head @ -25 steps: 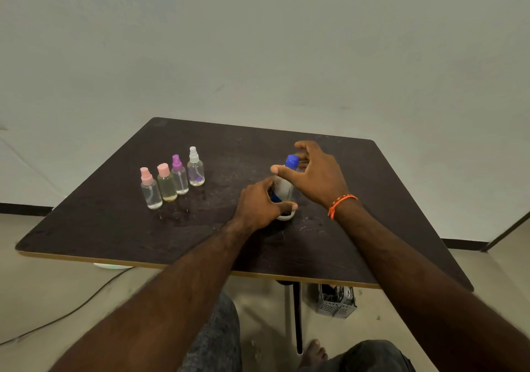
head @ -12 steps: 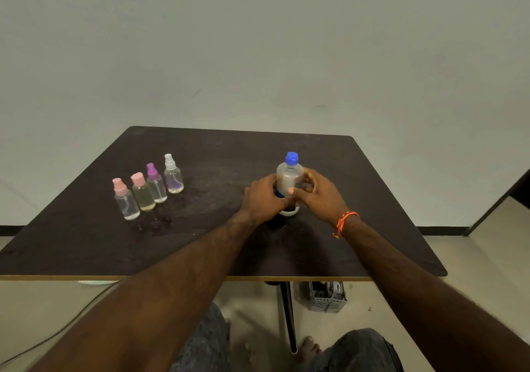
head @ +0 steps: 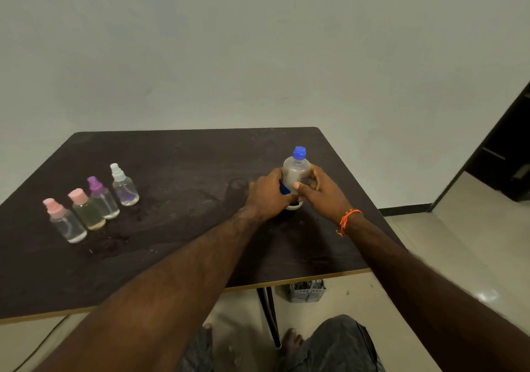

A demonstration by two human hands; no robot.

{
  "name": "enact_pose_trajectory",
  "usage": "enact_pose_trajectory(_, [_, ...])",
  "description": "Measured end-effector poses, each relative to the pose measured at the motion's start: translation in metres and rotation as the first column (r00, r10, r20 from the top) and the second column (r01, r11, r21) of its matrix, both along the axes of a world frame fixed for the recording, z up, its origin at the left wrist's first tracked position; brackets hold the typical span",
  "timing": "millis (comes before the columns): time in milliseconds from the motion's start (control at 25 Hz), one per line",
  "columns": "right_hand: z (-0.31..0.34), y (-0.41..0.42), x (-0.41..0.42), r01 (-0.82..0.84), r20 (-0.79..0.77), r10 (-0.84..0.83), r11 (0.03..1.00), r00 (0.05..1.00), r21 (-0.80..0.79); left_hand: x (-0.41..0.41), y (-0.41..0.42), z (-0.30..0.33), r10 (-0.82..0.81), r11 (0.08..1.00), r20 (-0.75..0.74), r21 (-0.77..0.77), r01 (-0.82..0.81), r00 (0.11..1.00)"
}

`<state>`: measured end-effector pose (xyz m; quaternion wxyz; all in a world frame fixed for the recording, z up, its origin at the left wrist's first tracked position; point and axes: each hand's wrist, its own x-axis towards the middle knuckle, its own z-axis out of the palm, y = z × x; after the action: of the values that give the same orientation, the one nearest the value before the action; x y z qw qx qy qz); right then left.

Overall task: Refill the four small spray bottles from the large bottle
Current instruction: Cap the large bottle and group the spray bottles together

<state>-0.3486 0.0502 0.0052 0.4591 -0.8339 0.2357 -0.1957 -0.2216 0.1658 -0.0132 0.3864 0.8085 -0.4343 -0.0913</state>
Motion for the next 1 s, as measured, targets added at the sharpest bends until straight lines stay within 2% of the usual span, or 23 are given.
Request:
enact_pose_trajectory(80, [0.001, 0.009, -0.003, 0.106, 0.042, -0.102, 0.989, 0.994, -0.107, 0.005, 0.007, 0.001, -0.015, 0.998, 0.037, 0.065, 0.013, 0.999])
enact_pose_trajectory(160, [0.008, 0.025, -0.008, 0.267, 0.230, -0.199, 0.910, 0.953, -0.317, 0.017, 0.020, 0.006, -0.019, 0.990, 0.093, 0.143, 0.005, 0.996])
enact_pose_trajectory(240, [0.022, 0.047, -0.008, 0.278, 0.407, -0.054, 0.811, 0.912, -0.515, 0.036, 0.043, 0.016, 0.022, 0.982, 0.193, 0.182, -0.058, 0.981])
enact_pose_trajectory(280, [0.029, 0.062, -0.005, 0.233, 0.424, 0.058, 0.764, 0.904, -0.601, 0.047, 0.058, 0.021, 0.053, 0.978, 0.245, 0.185, -0.100, 0.968])
enact_pose_trajectory(360, [0.040, 0.095, 0.010, 0.120, 0.365, 0.240, 0.667, 0.900, -0.735, 0.064, 0.092, 0.033, 0.108, 0.973, 0.328, 0.158, -0.167, 0.938])
enact_pose_trajectory(440, [0.043, 0.126, 0.032, -0.023, 0.248, 0.357, 0.608, 0.901, -0.793, 0.077, 0.130, 0.044, 0.169, 0.968, 0.372, 0.110, -0.224, 0.913])
enact_pose_trajectory(520, [0.041, 0.155, 0.057, -0.162, 0.137, 0.420, 0.602, 0.897, -0.782, 0.088, 0.173, 0.053, 0.239, 0.957, 0.410, 0.054, -0.285, 0.880])
enact_pose_trajectory(640, [0.035, 0.187, 0.097, -0.289, 0.062, 0.449, 0.669, 0.891, -0.684, 0.099, 0.240, 0.066, 0.383, 0.912, 0.457, -0.051, -0.406, 0.803])
enact_pose_trajectory(800, [0.022, 0.218, 0.149, -0.404, -0.012, 0.473, 0.740, 0.881, -0.537, 0.108, 0.328, 0.056, 0.625, 0.769, 0.426, -0.193, -0.609, 0.654])
enact_pose_trajectory(880, [0.016, 0.227, 0.173, -0.442, -0.064, 0.466, 0.776, 0.883, -0.450, 0.111, 0.360, 0.039, 0.691, 0.706, 0.373, -0.163, -0.689, 0.620])
enact_pose_trajectory(1000, [0.005, 0.233, 0.208, -0.451, -0.129, 0.434, 0.831, 0.892, -0.326, 0.117, 0.383, 0.013, 0.706, 0.690, 0.237, -0.015, -0.724, 0.667])
